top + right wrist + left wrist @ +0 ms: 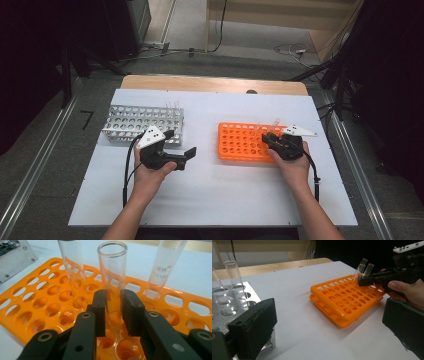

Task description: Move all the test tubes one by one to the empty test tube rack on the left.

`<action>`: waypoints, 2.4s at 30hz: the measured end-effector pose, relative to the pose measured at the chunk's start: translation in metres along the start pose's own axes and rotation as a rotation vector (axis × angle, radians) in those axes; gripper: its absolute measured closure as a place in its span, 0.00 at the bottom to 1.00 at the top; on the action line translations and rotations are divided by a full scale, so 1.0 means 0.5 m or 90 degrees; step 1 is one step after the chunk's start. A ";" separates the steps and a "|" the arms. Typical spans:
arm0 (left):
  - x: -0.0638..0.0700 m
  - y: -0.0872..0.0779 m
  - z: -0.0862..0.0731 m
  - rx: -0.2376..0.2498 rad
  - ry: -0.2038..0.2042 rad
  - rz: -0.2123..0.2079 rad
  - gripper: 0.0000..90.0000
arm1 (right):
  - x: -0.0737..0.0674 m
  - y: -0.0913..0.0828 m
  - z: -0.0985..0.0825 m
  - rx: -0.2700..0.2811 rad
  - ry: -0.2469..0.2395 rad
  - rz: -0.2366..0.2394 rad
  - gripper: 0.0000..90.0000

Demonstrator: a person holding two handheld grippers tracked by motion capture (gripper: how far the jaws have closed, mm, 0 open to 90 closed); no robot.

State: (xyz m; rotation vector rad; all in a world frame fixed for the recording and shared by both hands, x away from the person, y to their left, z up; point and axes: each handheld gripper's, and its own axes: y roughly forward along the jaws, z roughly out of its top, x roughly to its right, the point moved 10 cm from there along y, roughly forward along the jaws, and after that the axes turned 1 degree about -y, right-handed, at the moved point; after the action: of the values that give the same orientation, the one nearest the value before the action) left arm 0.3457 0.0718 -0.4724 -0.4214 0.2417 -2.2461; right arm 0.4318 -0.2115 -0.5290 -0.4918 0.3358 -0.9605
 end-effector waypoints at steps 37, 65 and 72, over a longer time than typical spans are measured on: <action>0.018 -0.005 0.010 0.010 0.007 -0.008 0.00 | -0.059 -0.096 0.065 0.064 -0.019 0.074 0.82; 0.052 -0.003 0.021 0.014 0.020 -0.034 0.01 | -0.199 -0.085 0.056 0.039 -0.085 0.171 0.82; 0.065 -0.001 0.024 0.015 0.017 -0.049 0.02 | -0.229 -0.081 0.051 0.030 -0.101 0.186 0.82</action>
State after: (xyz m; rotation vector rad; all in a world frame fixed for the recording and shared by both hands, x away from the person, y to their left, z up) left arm 0.3299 0.0470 -0.4537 -0.3944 0.2162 -2.3294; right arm 0.3544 -0.1281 -0.4794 -0.4577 0.2329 -0.6396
